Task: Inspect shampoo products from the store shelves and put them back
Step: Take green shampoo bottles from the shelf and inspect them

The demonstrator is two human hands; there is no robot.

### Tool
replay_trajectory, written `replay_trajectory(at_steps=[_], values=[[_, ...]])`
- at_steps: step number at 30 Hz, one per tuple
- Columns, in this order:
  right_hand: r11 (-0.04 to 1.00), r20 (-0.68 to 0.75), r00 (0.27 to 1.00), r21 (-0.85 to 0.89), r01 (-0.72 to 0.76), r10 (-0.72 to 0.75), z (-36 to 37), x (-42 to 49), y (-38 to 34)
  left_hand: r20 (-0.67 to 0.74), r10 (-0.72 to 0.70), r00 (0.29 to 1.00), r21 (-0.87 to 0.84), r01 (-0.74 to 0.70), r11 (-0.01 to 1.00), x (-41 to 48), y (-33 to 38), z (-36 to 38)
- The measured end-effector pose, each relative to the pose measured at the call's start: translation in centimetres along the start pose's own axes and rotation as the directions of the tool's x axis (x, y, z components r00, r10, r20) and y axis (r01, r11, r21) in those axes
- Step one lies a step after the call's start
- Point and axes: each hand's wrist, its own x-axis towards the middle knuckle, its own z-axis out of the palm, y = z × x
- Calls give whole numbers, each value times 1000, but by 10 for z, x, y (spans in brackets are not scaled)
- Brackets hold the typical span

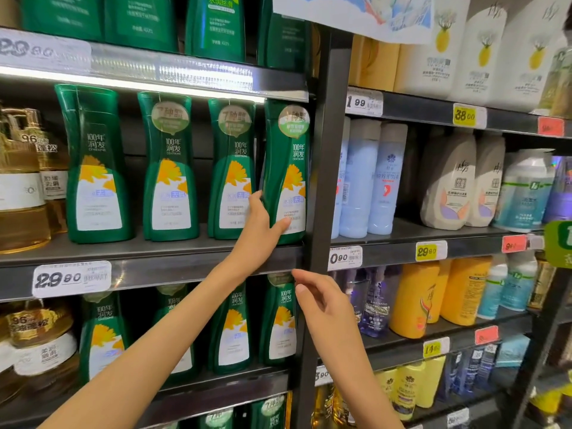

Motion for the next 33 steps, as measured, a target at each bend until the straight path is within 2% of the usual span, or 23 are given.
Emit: replay_trajectory(at_steps=[4,11,19,26,33], values=[[1000,0,1000,0,4,-4,1,-3,1,-144,33,989,77,-23,997,-2,2,7],[999,-6,999,26,-31,31,1,-4,4,-136,-33,990,89,45,995,9,8,15],[993,-4,994,45,-107,108,-3,-10,11,-31,-60,998,19,60,998,17,3,14],[995,2,998,76,-69,69,5,-13,8,4,-19,1000,-40,19,999,16,0,10],[996,41,998,77,-53,50,17,-13,9,121,-33,992,-87,44,995,23,-7,-3]])
